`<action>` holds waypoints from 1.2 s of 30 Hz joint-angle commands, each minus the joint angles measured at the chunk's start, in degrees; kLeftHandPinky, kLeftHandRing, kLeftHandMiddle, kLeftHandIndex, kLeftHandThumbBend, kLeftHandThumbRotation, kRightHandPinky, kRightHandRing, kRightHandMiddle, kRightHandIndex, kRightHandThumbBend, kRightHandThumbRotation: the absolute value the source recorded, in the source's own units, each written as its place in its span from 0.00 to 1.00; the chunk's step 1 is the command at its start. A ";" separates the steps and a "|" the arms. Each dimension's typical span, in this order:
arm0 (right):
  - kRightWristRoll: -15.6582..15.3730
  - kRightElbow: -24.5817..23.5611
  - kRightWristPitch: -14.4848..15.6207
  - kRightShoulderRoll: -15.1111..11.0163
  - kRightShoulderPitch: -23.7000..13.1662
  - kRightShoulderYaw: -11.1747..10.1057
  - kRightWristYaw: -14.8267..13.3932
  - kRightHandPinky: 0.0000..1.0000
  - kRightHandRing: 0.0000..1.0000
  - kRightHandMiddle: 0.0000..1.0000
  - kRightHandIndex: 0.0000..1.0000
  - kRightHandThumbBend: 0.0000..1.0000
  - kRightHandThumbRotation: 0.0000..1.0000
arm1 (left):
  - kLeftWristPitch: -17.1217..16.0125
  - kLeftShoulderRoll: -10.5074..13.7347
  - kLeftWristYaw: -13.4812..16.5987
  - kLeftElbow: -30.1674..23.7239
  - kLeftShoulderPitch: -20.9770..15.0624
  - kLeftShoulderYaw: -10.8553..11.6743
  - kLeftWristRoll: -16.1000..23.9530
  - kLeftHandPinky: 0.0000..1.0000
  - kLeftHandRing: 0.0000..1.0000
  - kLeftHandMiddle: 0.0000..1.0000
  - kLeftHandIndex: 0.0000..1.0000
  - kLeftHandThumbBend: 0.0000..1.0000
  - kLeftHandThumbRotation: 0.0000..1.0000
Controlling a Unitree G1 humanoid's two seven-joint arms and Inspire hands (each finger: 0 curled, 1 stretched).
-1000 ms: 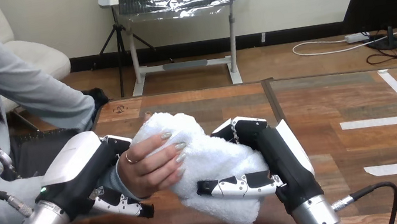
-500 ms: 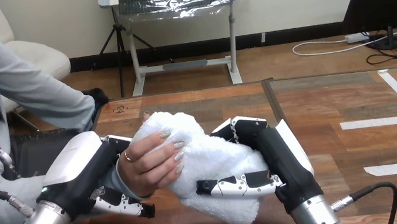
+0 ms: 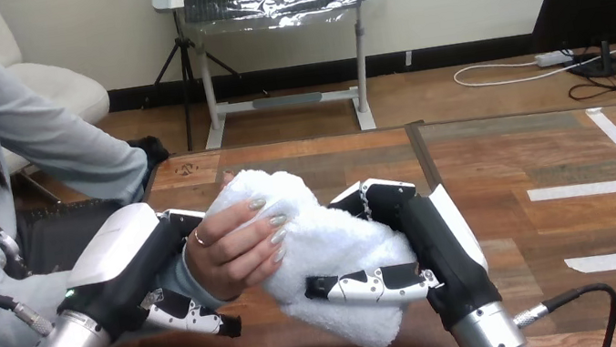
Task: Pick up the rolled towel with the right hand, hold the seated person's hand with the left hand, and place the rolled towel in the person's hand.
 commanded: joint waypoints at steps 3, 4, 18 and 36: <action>-0.32 -3.52 2.10 0.56 -3.41 -0.29 -0.88 0.45 0.54 0.61 0.60 0.93 0.05 | -0.19 -0.74 1.03 -2.09 -2.57 0.85 -0.66 0.49 0.52 0.55 0.56 1.00 0.12; -0.83 -3.92 2.89 0.18 -3.34 -0.04 -0.73 0.47 0.56 0.62 0.62 0.94 0.06 | 0.07 -0.70 1.74 -2.47 -2.39 0.82 -0.16 0.50 0.52 0.56 0.57 1.00 0.12; -2.92 -8.72 11.39 -2.72 -2.72 1.54 3.44 0.94 0.96 0.96 0.95 1.00 0.46 | 1.02 -0.53 3.48 -4.25 -1.30 0.75 1.02 0.78 0.79 0.80 0.84 1.00 0.23; -5.31 -13.42 17.11 -4.17 -1.35 2.06 2.62 1.00 1.00 1.00 1.00 1.00 0.74 | 4.56 0.72 5.98 -7.93 0.62 0.44 4.50 0.94 0.98 0.99 1.00 1.00 0.43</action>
